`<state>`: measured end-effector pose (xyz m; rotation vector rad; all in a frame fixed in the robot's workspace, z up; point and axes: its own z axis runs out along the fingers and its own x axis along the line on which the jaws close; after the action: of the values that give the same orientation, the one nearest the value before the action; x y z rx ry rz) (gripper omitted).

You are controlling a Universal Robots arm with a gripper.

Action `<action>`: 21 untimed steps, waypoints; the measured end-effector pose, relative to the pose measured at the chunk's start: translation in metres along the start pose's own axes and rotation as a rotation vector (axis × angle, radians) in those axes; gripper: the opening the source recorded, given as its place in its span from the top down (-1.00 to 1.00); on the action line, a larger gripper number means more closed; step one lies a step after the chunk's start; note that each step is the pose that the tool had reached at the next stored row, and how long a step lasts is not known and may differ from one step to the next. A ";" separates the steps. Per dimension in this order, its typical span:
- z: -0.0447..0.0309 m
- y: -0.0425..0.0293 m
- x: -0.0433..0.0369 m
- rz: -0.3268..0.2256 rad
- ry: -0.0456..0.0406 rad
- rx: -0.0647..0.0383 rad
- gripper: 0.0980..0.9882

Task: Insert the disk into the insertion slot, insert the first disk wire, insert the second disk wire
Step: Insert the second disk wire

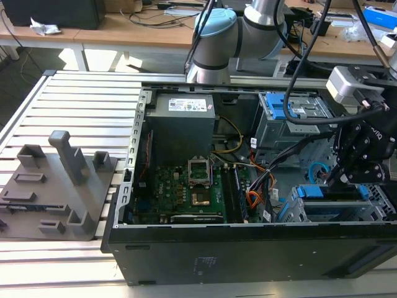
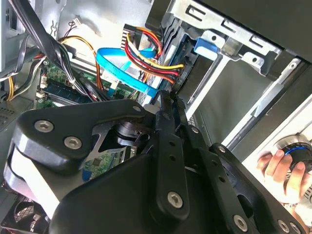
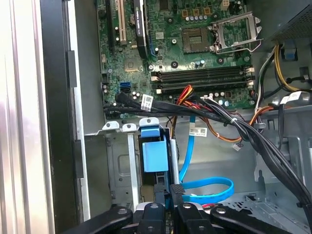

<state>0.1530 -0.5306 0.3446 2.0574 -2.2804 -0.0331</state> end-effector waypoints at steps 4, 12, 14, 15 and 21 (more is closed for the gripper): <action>0.0014 -0.0023 -0.0008 0.000 -0.0021 0.000 0.85; 0.0033 -0.0025 -0.0009 0.000 -0.0067 -0.001 0.85; 0.0037 -0.0026 -0.0009 0.000 -0.0068 -0.001 0.85; 0.0041 -0.0030 -0.0009 0.000 -0.0066 -0.001 0.85; 0.0069 -0.0050 -0.0009 0.000 -0.0061 -0.001 0.85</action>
<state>0.1576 -0.5305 0.3374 2.0603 -2.2832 -0.0402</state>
